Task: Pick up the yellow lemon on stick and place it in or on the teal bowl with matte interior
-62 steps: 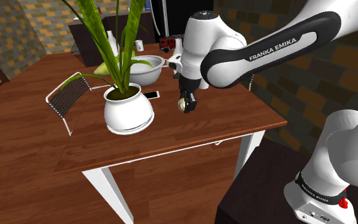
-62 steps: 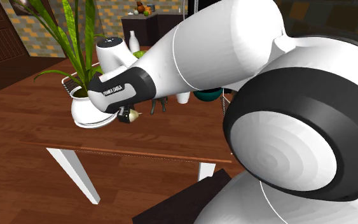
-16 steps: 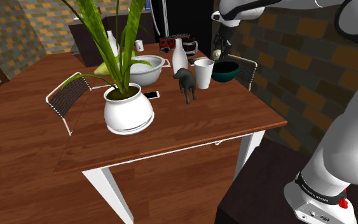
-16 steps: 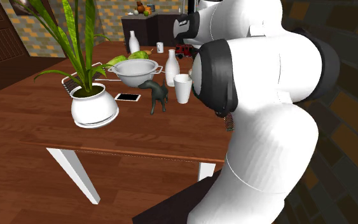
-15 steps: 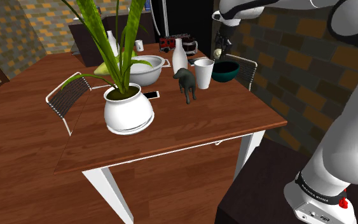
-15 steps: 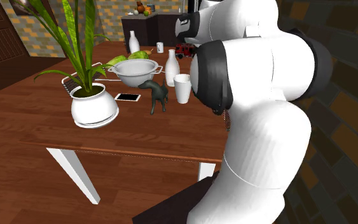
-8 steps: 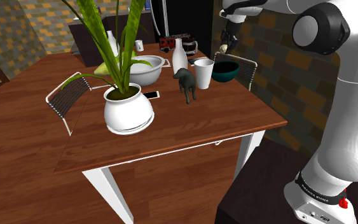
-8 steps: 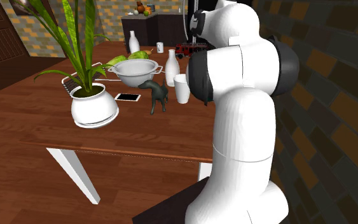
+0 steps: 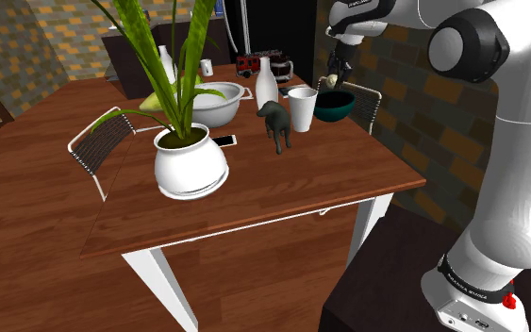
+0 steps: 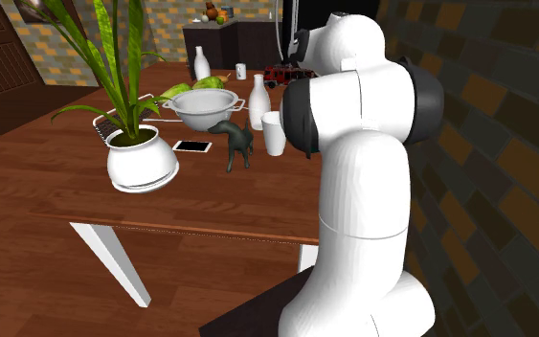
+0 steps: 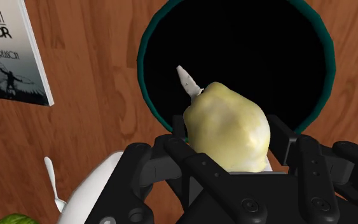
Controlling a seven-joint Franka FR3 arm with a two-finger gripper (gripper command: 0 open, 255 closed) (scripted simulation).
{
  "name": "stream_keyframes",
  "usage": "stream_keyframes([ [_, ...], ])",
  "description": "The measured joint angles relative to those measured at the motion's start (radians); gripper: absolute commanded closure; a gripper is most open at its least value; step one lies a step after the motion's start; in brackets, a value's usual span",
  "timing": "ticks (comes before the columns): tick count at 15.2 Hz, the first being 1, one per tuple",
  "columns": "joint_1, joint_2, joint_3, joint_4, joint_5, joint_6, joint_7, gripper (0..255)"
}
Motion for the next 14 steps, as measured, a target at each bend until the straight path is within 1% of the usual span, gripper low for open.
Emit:
stream_keyframes([
  [7, 0.004, 0.007, 0.006, -0.085, 0.014, 0.089, -0.021, 255],
  [13, 0.005, 0.009, 0.007, -0.095, 0.016, 0.102, -0.022, 255],
  [14, 0.005, 0.009, 0.007, -0.095, 0.016, 0.102, -0.022, 0],
])
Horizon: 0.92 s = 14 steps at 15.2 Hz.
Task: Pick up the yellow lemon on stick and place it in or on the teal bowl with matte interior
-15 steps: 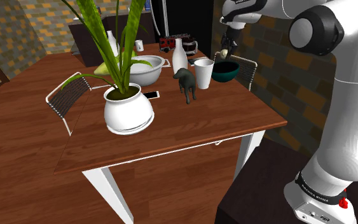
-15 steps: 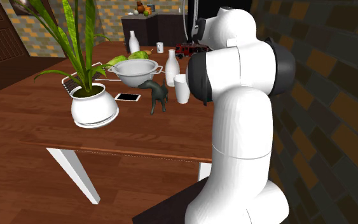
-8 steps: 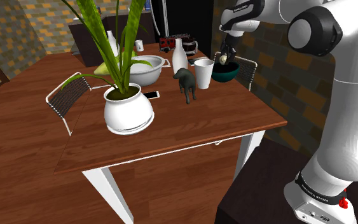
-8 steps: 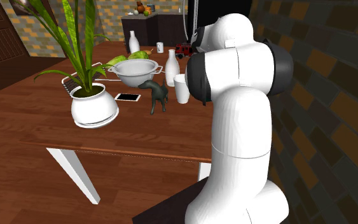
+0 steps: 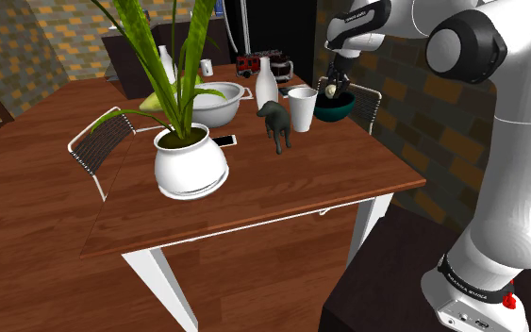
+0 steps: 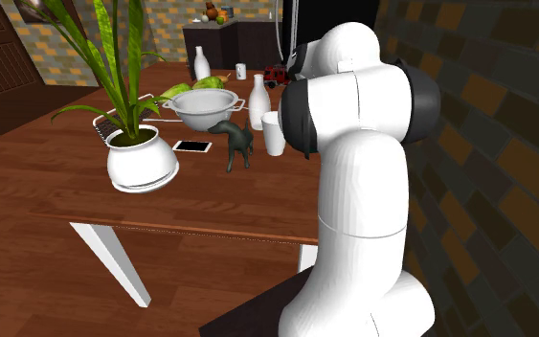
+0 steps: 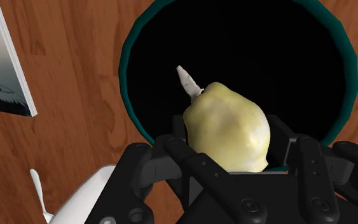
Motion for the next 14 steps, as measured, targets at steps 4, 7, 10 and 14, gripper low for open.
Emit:
stream_keyframes([
  [4, 0.000, 0.000, 0.000, 0.000, 0.000, 0.000, 0.000, 0],
  [7, 0.002, -0.008, -0.002, 0.001, -0.005, -0.009, 0.003, 0],
  [10, 0.004, -0.049, -0.012, 0.025, -0.028, -0.067, 0.015, 0],
  [14, 0.005, -0.059, -0.014, 0.041, -0.036, -0.092, 0.021, 0],
])
